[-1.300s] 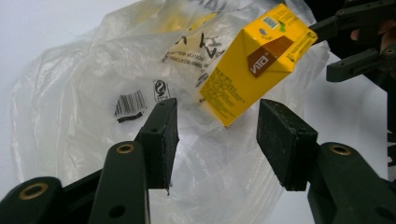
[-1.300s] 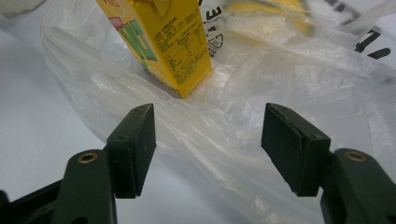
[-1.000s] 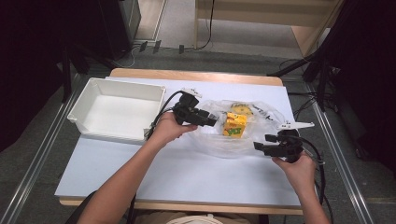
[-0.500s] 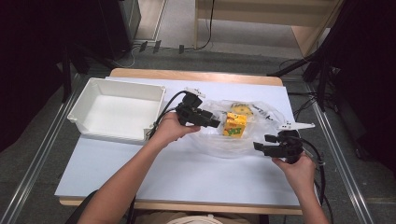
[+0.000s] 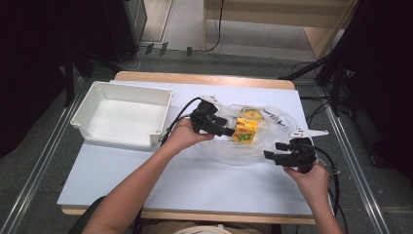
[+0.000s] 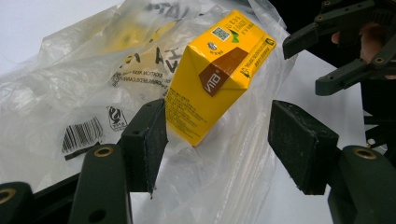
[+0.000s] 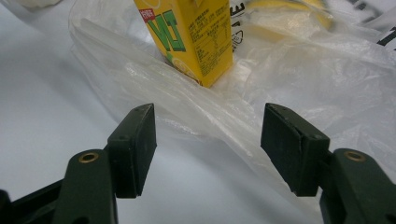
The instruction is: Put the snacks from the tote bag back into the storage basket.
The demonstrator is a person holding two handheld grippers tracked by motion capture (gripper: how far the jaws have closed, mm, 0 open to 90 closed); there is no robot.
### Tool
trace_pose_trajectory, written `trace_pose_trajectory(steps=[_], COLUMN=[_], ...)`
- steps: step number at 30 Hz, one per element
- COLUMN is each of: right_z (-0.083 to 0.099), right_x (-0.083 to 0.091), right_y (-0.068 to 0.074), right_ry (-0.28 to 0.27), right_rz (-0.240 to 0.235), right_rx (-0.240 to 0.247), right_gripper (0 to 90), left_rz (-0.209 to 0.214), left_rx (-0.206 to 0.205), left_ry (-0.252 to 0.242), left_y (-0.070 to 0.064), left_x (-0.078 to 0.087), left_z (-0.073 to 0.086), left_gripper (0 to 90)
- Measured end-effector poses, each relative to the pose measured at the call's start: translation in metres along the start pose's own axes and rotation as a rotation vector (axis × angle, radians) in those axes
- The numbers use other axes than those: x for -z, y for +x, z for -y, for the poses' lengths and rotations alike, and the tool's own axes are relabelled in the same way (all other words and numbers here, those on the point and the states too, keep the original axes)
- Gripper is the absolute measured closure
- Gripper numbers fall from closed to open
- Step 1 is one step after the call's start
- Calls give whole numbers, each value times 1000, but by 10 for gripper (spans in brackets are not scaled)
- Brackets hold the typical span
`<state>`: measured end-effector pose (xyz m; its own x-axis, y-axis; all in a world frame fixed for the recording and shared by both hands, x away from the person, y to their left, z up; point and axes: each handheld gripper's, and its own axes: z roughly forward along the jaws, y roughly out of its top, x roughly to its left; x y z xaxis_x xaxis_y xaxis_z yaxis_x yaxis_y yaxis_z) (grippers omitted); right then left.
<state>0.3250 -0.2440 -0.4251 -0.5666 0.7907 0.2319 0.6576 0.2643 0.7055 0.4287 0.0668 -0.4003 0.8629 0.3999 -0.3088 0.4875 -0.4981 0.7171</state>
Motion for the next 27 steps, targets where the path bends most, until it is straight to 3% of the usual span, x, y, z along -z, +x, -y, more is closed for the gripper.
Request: trace_pose_trajectory(steps=[7, 11, 27], right_z=[2, 2, 6], right_x=[1, 3, 1], right_y=[3, 5, 7], right_ry=[6, 0, 13], right_rz=[3, 7, 1], right_rx=[-1, 7, 1], right_gripper=[366, 376, 376], left_rz=[-8, -16, -18], left_rx=[-33, -52, -64], left_ry=[-14, 8, 1], left_y=[0, 0, 2], left_x=[-8, -13, -30], left_z=[-1, -5, -8], left_gripper=[381, 380, 378])
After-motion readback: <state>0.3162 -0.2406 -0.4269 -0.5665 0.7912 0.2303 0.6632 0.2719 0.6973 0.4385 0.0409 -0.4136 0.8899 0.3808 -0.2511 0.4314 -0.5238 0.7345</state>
